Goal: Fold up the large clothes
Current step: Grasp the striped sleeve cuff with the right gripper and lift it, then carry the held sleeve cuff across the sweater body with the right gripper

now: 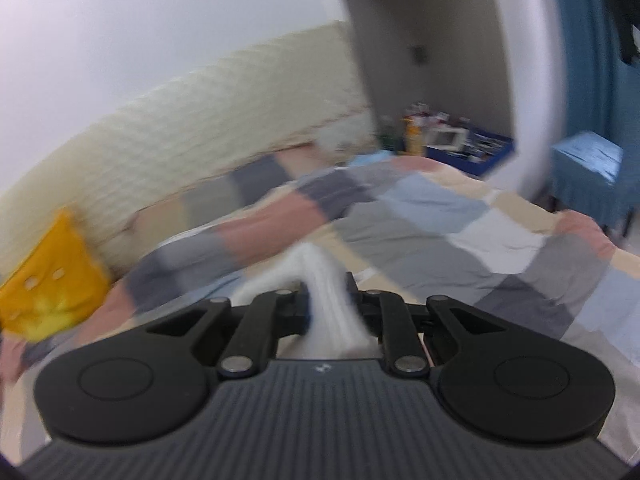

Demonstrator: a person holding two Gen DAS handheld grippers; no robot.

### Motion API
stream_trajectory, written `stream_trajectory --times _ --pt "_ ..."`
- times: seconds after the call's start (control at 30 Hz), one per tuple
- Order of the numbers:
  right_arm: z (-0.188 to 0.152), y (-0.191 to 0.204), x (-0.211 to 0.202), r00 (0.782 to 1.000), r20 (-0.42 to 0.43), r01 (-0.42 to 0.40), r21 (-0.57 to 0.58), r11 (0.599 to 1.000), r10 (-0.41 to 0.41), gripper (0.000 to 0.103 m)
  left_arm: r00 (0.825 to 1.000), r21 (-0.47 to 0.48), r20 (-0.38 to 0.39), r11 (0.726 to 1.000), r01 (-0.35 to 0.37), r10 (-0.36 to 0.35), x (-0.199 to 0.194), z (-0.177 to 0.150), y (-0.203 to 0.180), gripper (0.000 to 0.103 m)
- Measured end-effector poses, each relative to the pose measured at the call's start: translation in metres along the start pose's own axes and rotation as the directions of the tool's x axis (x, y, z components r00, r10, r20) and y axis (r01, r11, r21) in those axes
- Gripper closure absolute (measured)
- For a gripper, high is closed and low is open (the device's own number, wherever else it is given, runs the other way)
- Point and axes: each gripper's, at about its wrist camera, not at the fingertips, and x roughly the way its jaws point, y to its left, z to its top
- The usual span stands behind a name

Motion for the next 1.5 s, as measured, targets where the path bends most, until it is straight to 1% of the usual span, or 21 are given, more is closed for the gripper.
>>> stream_trajectory --times 0.13,0.23,0.33,0.43,0.53,0.63,0.73,0.83,0.9,0.97,1.03,1.07,1.1,1.13,1.2,1.27,1.4,1.43,1.47,1.5 --pt "0.005 -0.036 0.061 0.993 -0.011 0.118 0.038 0.992 -0.118 0.088 1.000 -0.012 -0.012 1.000 0.001 -0.001 0.011 0.004 0.003 0.020" --pt "-0.002 -0.062 0.102 0.985 -0.037 0.172 0.054 0.984 -0.170 0.089 1.000 -0.007 -0.016 1.000 0.001 -0.001 0.017 0.006 0.003 0.020" --pt "-0.009 -0.093 0.144 0.969 -0.063 0.244 0.056 0.968 -0.240 0.089 1.000 0.001 -0.029 1.000 0.007 -0.007 0.022 0.007 0.001 0.020" --pt "-0.027 -0.129 0.180 0.941 -0.104 0.328 0.051 0.943 -0.321 0.089 0.999 0.031 -0.033 1.000 0.005 -0.004 0.025 0.007 -0.005 0.020" --pt "-0.052 -0.163 0.205 0.924 -0.159 0.362 0.078 0.929 -0.347 0.089 0.999 0.048 -0.054 0.999 0.012 -0.010 0.030 0.005 -0.010 0.020" --pt "-0.079 -0.186 0.221 0.921 -0.211 0.357 0.122 0.926 -0.327 0.089 0.997 0.048 -0.073 0.999 0.019 -0.016 0.035 0.004 -0.013 0.020" --pt "-0.095 -0.196 0.229 0.929 -0.217 0.330 0.131 0.935 -0.298 0.088 0.997 0.055 -0.076 0.998 0.019 -0.014 0.036 0.002 -0.017 0.020" --pt "-0.095 -0.199 0.228 0.938 -0.214 0.305 0.135 0.943 -0.273 0.087 0.997 0.056 -0.076 0.998 0.020 -0.016 0.034 0.001 -0.017 0.020" --pt "-0.091 -0.202 0.223 0.942 -0.230 0.282 0.149 0.948 -0.244 0.086 0.997 0.056 -0.074 0.998 0.015 -0.011 0.034 0.001 -0.018 0.020" --pt "-0.087 -0.209 0.219 0.950 -0.237 0.246 0.180 0.952 -0.201 0.084 0.997 0.057 -0.071 0.998 0.017 -0.013 0.034 0.001 -0.018 0.020" --pt "-0.084 -0.214 0.213 0.956 -0.258 0.195 0.200 0.960 -0.141 0.076 0.998 0.056 -0.066 0.998 0.013 -0.009 0.032 0.000 -0.021 0.020" --pt "-0.082 -0.217 0.210 0.955 -0.265 0.188 0.199 0.962 -0.132 0.073 0.998 0.055 -0.065 0.998 0.014 -0.011 0.031 -0.001 -0.022 0.020" --pt "-0.082 -0.218 0.205 0.956 -0.265 0.184 0.197 0.963 -0.128 0.062 0.998 0.053 -0.066 0.998 0.016 -0.013 0.030 -0.002 -0.022 0.020" --pt "-0.081 -0.221 0.201 0.957 -0.262 0.179 0.196 0.964 -0.124 0.049 0.998 0.050 -0.065 0.999 0.016 -0.013 0.029 -0.002 -0.022 0.020" --pt "-0.081 -0.225 0.192 0.962 -0.252 0.158 0.192 0.969 -0.107 0.036 0.998 0.048 -0.063 0.999 0.015 -0.012 0.025 -0.003 -0.023 0.020" --pt "-0.082 -0.231 0.185 0.963 -0.243 0.164 0.183 0.969 -0.117 0.037 0.998 0.049 -0.059 0.999 0.021 -0.018 0.022 -0.003 -0.025 0.020" --pt "-0.087 -0.246 0.177 0.960 -0.223 0.209 0.180 0.961 -0.167 0.037 0.999 0.071 -0.041 0.997 0.021 -0.018 0.015 -0.005 -0.031 0.020" --pt "-0.089 -0.250 0.178 0.960 -0.224 0.211 0.183 0.960 -0.169 0.039 0.999 0.075 -0.038 0.997 0.025 -0.022 0.014 -0.006 -0.033 0.020" --pt "-0.090 -0.253 0.179 0.960 -0.220 0.215 0.185 0.959 -0.173 0.043 0.999 0.078 -0.037 0.997 0.027 -0.024 0.014 -0.007 -0.034 0.020" --pt "-0.092 -0.256 0.180 0.960 -0.215 0.220 0.184 0.958 -0.179 0.045 0.999 0.084 -0.037 0.996 0.026 -0.023 0.014 -0.007 -0.036 0.020"
